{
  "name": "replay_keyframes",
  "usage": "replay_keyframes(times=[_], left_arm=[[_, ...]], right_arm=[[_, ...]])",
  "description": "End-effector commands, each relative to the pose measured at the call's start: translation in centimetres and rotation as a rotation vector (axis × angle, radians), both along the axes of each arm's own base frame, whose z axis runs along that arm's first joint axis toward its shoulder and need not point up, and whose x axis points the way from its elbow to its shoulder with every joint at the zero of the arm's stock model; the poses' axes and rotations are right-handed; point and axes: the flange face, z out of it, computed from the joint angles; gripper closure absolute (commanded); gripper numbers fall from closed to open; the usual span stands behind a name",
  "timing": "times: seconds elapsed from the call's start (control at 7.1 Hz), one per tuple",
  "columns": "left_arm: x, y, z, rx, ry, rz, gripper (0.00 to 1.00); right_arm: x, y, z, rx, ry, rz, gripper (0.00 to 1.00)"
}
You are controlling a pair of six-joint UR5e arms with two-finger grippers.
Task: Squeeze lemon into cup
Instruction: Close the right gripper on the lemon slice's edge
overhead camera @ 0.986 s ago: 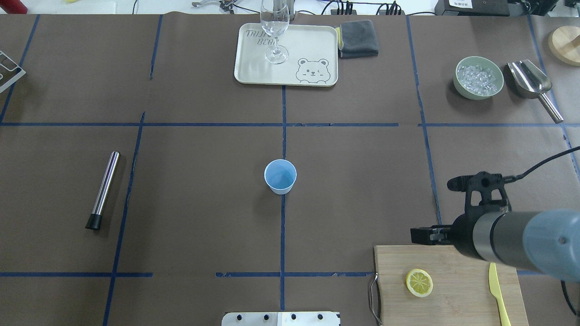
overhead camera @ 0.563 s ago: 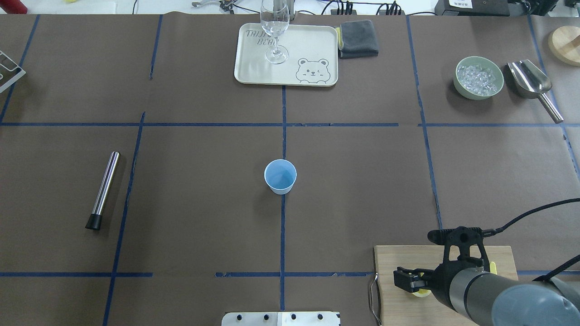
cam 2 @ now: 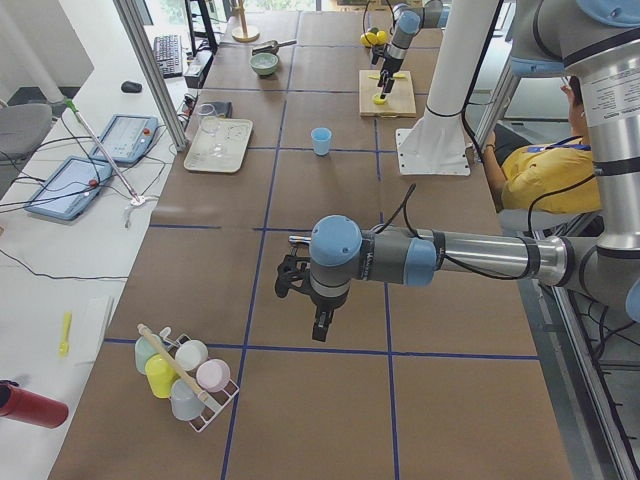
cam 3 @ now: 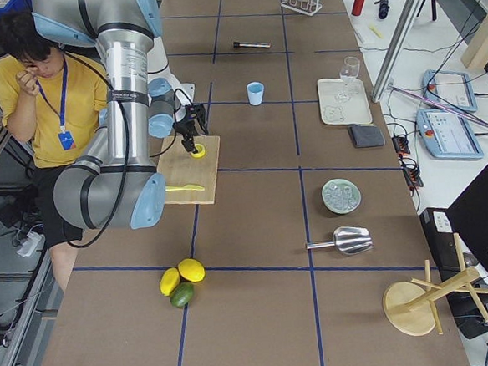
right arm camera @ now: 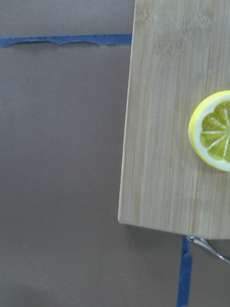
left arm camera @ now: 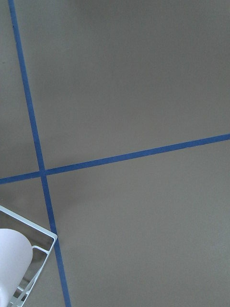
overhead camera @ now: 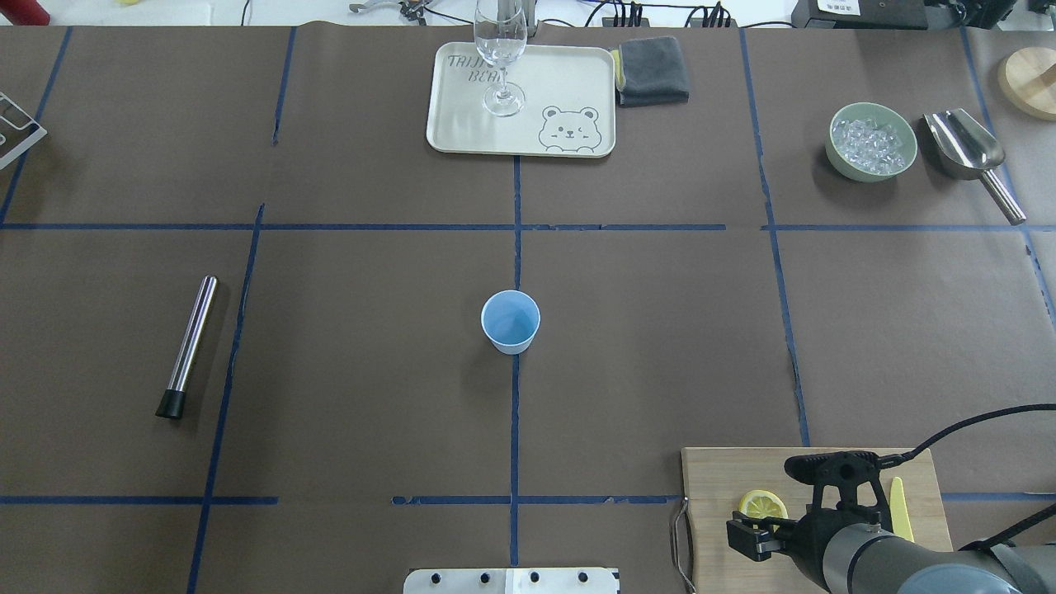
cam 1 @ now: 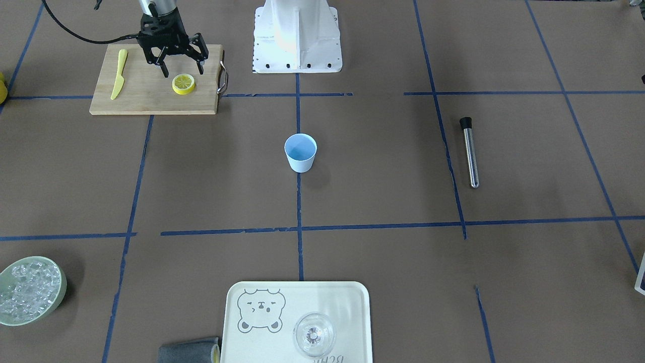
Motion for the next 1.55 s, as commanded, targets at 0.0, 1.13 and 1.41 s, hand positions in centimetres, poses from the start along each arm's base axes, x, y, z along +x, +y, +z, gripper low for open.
replay_keyframes(times=[0.0, 1.13, 1.41], left_arm=[[-0.2, 0.1, -0.1, 0.002, 0.000, -0.005, 0.00], [-0.2, 0.1, -0.1, 0.002, -0.002, -0.005, 0.00], [-0.2, 0.1, -0.1, 0.002, -0.002, -0.005, 0.00]], right_arm=[[-0.1, 0.2, 1.2, 0.003, 0.016, -0.006, 0.00], [-1.8, 0.6, 0.4, 0.010, -0.006, -0.020, 0.02], [-2.6, 0.4, 0.6, 0.010, -0.005, -0.013, 0.04]])
